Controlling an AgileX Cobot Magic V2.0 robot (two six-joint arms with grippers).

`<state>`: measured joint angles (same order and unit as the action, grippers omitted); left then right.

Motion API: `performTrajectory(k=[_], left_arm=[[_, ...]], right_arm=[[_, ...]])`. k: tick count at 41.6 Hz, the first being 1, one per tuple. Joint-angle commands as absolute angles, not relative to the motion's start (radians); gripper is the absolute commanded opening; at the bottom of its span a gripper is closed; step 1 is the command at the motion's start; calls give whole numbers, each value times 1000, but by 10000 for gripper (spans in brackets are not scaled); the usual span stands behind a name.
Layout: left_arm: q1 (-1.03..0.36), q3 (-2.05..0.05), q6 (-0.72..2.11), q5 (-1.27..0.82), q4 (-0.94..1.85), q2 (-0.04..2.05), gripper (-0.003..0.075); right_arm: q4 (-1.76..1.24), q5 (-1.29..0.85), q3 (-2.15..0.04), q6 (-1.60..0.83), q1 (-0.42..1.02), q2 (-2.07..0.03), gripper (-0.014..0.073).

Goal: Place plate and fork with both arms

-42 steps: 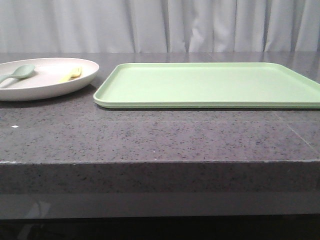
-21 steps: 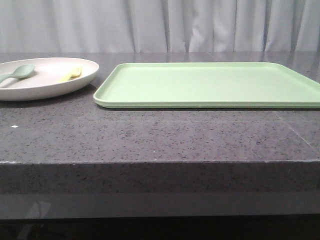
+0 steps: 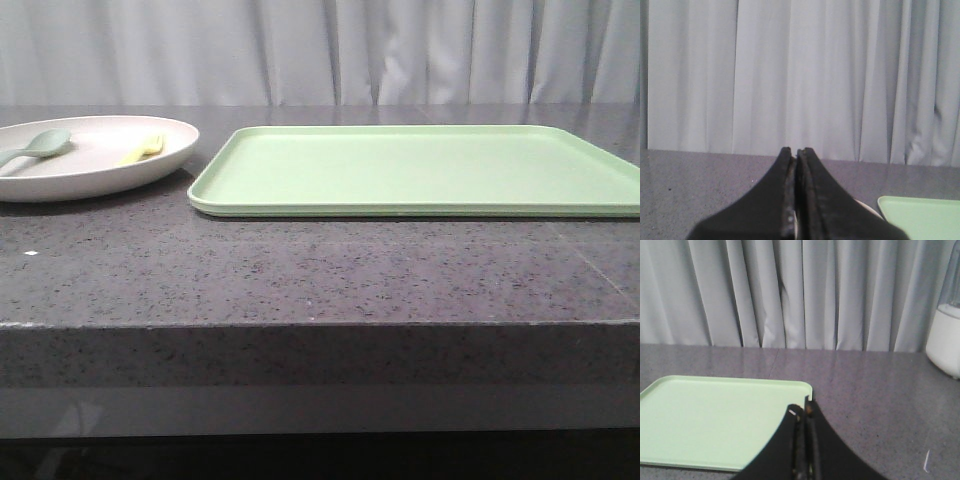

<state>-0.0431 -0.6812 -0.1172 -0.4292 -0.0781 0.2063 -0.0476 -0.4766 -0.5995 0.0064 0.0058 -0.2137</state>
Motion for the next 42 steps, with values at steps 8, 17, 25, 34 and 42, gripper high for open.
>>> performTrajectory(k=[8, 17, 25, 34, 42], left_arm=[[-50, -795, -124, -519, -81, 379, -20], [-50, -766, -124, -519, -81, 426, -20], [-50, -748, -124, -519, -81, 434, -20], [-50, -746, -124, -526, -81, 434, -20], [-47, -746, -122, -526, -96, 434, 136]], right_arm=[[-35, -522, -699, 0, 1, -431, -68], [-35, -518, -699, 0, 1, -508, -68], [-35, -519, -699, 0, 1, -519, -68], [-35, -523, -699, 0, 1, -519, -68], [-20, -526, -699, 0, 1, -519, 34]])
